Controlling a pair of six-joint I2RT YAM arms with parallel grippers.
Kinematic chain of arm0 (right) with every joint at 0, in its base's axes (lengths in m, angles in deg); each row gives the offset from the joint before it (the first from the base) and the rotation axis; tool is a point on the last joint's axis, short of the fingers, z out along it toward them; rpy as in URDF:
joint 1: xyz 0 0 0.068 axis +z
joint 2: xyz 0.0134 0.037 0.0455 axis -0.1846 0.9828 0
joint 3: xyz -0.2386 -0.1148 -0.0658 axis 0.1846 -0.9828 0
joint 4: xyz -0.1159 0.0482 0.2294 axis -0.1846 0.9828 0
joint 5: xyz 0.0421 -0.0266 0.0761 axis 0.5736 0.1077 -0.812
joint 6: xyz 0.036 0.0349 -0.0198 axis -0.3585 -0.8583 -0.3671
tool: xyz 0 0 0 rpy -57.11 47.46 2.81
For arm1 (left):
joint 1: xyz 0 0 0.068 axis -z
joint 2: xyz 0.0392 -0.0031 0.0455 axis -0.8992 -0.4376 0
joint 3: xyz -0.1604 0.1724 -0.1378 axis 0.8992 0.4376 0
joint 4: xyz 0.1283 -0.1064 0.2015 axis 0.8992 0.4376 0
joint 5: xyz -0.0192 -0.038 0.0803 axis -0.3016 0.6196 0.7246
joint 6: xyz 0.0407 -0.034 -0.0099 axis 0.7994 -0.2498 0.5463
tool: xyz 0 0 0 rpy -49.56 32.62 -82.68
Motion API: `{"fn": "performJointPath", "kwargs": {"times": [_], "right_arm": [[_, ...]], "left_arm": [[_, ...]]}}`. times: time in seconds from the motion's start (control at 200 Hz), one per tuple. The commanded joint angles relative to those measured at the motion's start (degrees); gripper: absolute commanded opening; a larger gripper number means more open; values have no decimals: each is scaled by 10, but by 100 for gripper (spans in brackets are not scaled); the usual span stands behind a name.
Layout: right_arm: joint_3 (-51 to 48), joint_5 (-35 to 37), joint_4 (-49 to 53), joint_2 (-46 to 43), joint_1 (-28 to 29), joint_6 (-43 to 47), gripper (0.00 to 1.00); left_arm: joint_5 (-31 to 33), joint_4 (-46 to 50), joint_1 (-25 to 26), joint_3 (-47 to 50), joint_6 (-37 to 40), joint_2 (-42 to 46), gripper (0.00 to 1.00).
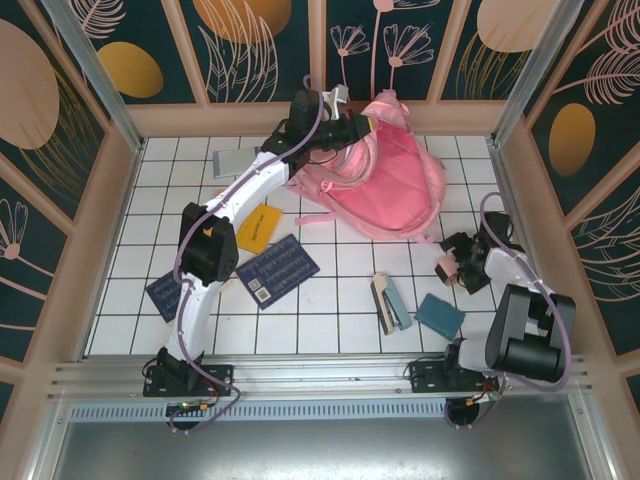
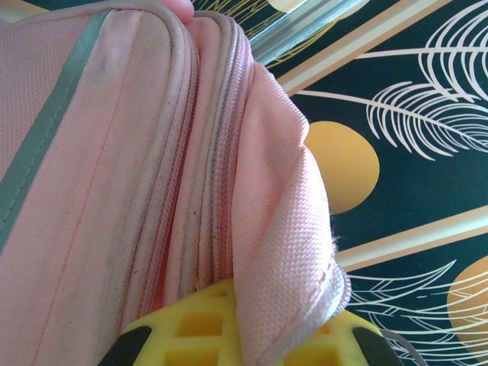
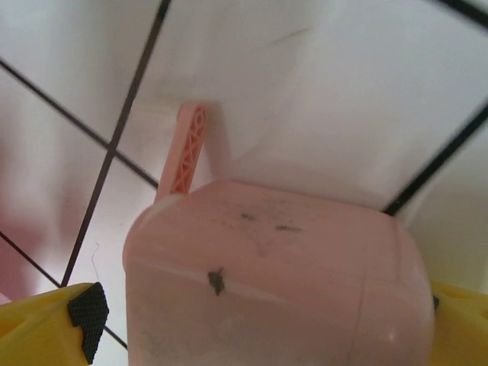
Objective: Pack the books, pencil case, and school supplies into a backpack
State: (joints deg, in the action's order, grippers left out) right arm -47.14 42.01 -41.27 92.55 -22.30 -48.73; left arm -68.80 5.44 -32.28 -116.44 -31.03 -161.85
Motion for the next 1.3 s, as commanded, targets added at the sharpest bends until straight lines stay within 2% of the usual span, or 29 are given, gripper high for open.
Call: {"fn": "performJointPath", "kwargs": {"times": [0.0, 0.125, 0.405, 0.726, 0.931, 0.991, 1.146, 1.296], "right_arm": [[58, 47, 36, 45, 28, 2, 99], [89, 91, 85, 96, 48, -21, 97], [98, 96, 91, 120, 51, -31, 86], [124, 96, 117, 83, 52, -33, 65], [139, 113, 148, 41, 56, -38, 63], [150, 117, 161, 19, 67, -37, 60], [207, 134, 183, -51, 127, -23, 59], [244, 81, 143, -86, 179, -2, 56]], "left_arm": [[20, -32, -15, 4, 9, 37, 0], [18, -27, -15, 7, 13, 40, 0], [14, -27, -15, 14, 18, 46, 0], [16, -29, -15, 8, 20, 40, 0], [15, -15, -16, -15, 24, 34, 0], [17, -12, -16, -20, 25, 34, 0], [16, 6, -16, -44, 37, 30, 0], [15, 42, -15, -89, 54, 21, 0]]}}
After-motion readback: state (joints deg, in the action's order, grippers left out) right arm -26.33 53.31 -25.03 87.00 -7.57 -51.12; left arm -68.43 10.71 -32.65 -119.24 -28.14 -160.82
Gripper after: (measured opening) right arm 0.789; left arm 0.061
